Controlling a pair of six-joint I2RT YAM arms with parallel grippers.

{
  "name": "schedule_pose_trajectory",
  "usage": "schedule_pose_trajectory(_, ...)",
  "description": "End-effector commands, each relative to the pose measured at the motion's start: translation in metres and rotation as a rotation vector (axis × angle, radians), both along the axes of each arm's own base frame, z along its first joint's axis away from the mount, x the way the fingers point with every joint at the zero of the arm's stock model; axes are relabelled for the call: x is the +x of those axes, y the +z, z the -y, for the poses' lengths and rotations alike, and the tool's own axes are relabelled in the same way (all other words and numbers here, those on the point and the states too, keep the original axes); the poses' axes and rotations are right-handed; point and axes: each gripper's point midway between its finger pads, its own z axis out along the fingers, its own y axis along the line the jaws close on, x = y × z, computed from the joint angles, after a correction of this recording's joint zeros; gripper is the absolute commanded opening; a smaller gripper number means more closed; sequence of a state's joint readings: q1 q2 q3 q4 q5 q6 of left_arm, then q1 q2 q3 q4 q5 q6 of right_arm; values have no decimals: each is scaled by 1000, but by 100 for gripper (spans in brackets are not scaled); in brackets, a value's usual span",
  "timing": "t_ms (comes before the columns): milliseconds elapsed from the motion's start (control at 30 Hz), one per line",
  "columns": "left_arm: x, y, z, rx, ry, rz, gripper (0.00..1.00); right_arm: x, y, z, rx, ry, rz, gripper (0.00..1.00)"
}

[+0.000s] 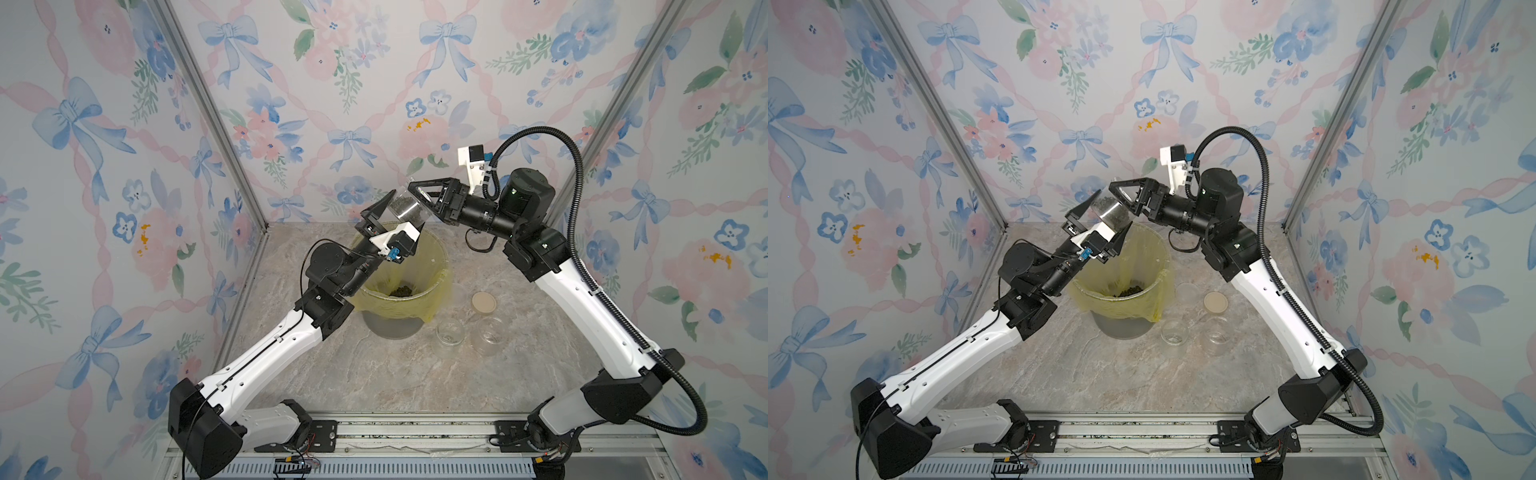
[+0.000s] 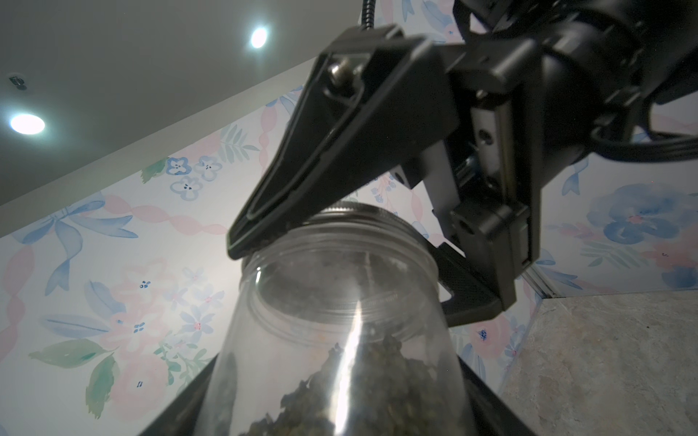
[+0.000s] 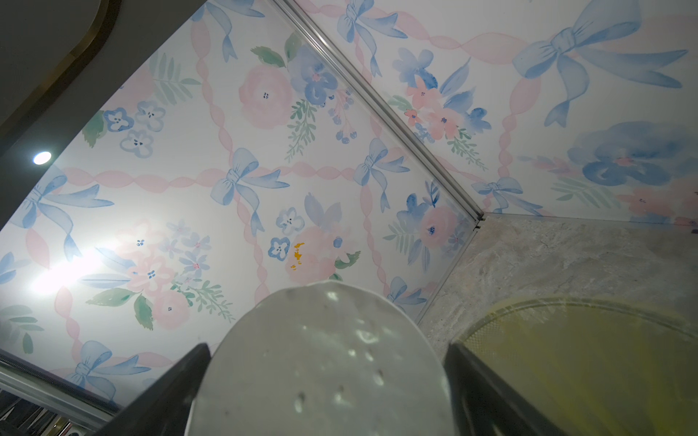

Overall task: Empty moldy tea leaves from jars
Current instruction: Unscrew the lid from the jar.

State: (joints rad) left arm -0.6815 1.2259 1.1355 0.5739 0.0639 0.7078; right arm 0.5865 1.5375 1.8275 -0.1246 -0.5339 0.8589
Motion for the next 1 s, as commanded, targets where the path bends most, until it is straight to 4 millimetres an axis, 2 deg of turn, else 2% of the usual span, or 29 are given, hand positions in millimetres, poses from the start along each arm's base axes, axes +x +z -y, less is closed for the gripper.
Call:
schedule_pose_trajectory(0, -6, 19, -2, -33, -3, 45, 38, -6, 13, -1, 8, 7, 45, 97)
schedule_pose_trajectory(600, -5, 14, -2, -33, -2, 30, 38, 1, 11, 2, -7, -16, 66, 99)
schedule_pose_trajectory(967, -5, 14, -2, -43, -5, 24, 38, 2, 11, 2, -22, -23, 101, 97)
